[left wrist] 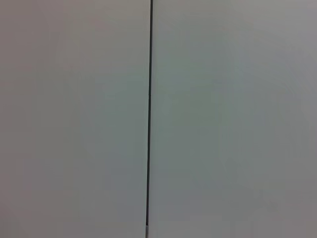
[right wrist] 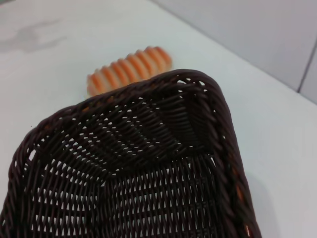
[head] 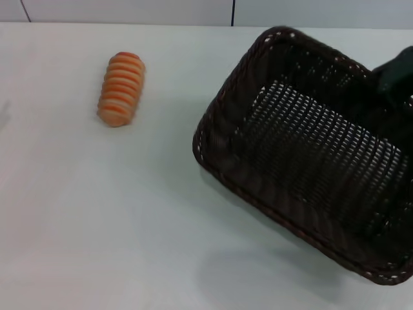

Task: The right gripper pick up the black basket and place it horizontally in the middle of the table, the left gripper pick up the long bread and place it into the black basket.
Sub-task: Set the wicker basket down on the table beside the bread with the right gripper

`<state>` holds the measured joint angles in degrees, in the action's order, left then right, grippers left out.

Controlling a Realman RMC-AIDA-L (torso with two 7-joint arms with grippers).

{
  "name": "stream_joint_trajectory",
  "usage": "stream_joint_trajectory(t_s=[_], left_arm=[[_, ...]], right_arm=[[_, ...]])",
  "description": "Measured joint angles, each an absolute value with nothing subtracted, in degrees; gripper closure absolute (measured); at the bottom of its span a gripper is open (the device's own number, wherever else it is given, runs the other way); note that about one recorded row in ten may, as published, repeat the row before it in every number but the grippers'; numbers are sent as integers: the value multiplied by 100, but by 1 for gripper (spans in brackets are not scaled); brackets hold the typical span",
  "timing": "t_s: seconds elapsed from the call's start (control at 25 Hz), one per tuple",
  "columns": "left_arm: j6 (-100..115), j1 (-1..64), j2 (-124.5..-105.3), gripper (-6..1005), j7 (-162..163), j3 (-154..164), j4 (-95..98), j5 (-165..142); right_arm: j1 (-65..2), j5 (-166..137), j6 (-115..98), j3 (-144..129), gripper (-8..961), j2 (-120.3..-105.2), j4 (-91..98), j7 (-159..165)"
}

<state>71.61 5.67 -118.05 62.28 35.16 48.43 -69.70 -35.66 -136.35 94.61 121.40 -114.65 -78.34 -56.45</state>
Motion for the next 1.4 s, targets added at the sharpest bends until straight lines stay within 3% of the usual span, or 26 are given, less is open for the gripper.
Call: stream_joint_trajectory(t_s=[0.16, 0.6, 1.08, 1.4], left_arm=[[7161, 574, -11797, 183, 6221, 3522, 4843, -6974], [7008, 707, -11816, 184, 6258, 3592, 4911, -7199], [6762, 850, -11825, 184, 6251, 3739, 4904, -7211], [6732, 871, -11822, 185, 6198, 3744, 4913, -7282]], right_arm=[[-3887, -13818, 9488, 12110, 807, -11360, -7425, -5922], [-5031, -14807, 9081, 11703, 808, -11356, -6261, -6925], [-5936, -14648, 8279, 10982, 812, -11593, -5643, -7505], [-5951, -14518, 8161, 10794, 804, -11740, -5538, -7354]])
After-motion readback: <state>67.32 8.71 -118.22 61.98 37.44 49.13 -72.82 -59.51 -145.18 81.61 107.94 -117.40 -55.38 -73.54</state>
